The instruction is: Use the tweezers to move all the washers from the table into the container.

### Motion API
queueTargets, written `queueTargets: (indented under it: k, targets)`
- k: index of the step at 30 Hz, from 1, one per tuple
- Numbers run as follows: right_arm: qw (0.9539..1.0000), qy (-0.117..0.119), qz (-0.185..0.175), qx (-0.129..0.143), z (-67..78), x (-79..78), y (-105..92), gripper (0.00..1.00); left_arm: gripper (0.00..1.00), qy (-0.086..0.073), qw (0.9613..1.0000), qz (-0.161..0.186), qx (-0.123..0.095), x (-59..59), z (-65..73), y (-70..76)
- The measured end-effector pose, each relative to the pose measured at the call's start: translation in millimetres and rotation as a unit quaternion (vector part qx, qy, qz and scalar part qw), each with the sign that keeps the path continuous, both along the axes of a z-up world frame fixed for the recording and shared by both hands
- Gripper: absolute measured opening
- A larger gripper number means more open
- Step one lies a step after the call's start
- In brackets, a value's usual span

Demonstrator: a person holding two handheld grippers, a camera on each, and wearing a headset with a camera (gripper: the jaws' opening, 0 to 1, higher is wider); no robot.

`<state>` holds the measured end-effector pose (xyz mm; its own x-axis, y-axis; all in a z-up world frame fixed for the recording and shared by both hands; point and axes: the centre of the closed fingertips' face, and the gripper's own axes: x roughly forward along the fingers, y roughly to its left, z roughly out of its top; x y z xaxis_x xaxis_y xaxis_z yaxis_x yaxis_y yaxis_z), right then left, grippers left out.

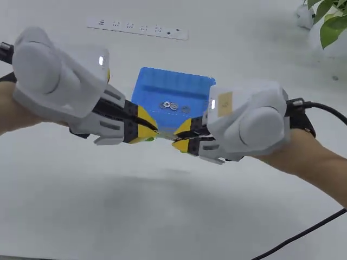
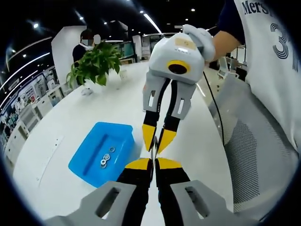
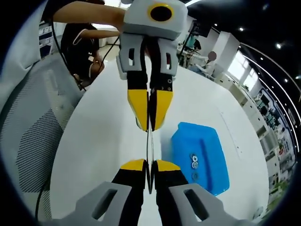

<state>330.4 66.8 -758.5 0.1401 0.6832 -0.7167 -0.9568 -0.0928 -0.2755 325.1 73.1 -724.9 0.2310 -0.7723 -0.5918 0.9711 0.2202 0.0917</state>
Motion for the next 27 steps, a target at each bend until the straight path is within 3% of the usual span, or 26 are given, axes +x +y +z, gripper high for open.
queueTargets:
  k: [6,13,16,19,23,27]
  targets:
    - [0.9996,0.001,0.01,-0.026,-19.4,5.1,-5.9,0.07,0.08,0.019,0.9997,0.002,0.013,6.9,-26.8,-2.7]
    - [0.9987,0.033,0.006,-0.039,-40.1,11.9,-8.4,0.07,0.08,0.043,0.9986,0.007,0.029,14.7,-55.0,-3.5]
    - [0.9979,0.041,0.007,-0.049,-47.2,13.8,-7.6,0.08,0.08,0.048,0.9981,0.007,0.039,16.6,-63.7,-2.9]
    - [0.9971,0.05,0.008,-0.057,-52.6,15.0,-6.7,0.08,0.08,0.041,0.9973,-0.002,0.061,18.1,-73.1,-2.3]
    - [0.9954,0.061,0.009,-0.073,-61.0,15.1,-7.3,0.08,0.08,0.05,0.9961,-0.001,0.073,17.5,-82.4,-2.3]
    - [0.9941,0.086,-0.004,-0.066,-61.1,14.0,-5.6,0.08,0.08,0.054,0.9954,0.006,0.079,17.2,-87.4,1.3]
